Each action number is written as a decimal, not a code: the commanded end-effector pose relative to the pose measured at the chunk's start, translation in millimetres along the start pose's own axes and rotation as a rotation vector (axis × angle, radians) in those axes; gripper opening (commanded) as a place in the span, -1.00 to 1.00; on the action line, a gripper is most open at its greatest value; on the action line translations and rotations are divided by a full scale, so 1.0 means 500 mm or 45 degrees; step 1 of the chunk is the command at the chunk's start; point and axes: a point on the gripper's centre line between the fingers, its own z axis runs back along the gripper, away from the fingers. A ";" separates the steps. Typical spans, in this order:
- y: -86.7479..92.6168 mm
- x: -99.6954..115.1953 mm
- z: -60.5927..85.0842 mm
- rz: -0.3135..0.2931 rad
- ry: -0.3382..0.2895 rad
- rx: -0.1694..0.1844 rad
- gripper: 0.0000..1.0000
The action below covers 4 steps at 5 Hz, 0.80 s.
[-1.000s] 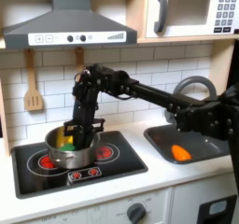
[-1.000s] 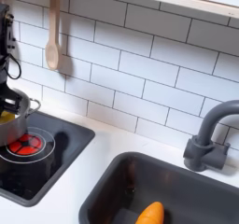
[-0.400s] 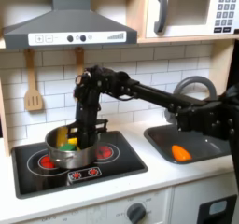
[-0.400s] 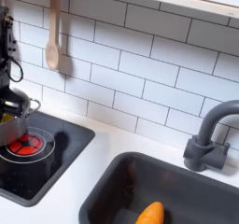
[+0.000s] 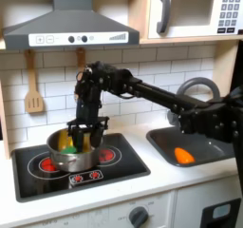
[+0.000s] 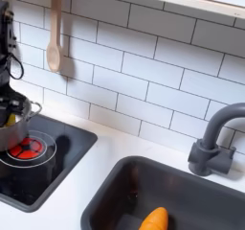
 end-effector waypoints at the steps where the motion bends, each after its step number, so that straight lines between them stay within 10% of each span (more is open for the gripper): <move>1: 0.008 0.019 0.026 -0.002 -0.053 0.003 1.00; 4: 0.034 0.021 -0.005 -0.072 -0.019 0.007 1.00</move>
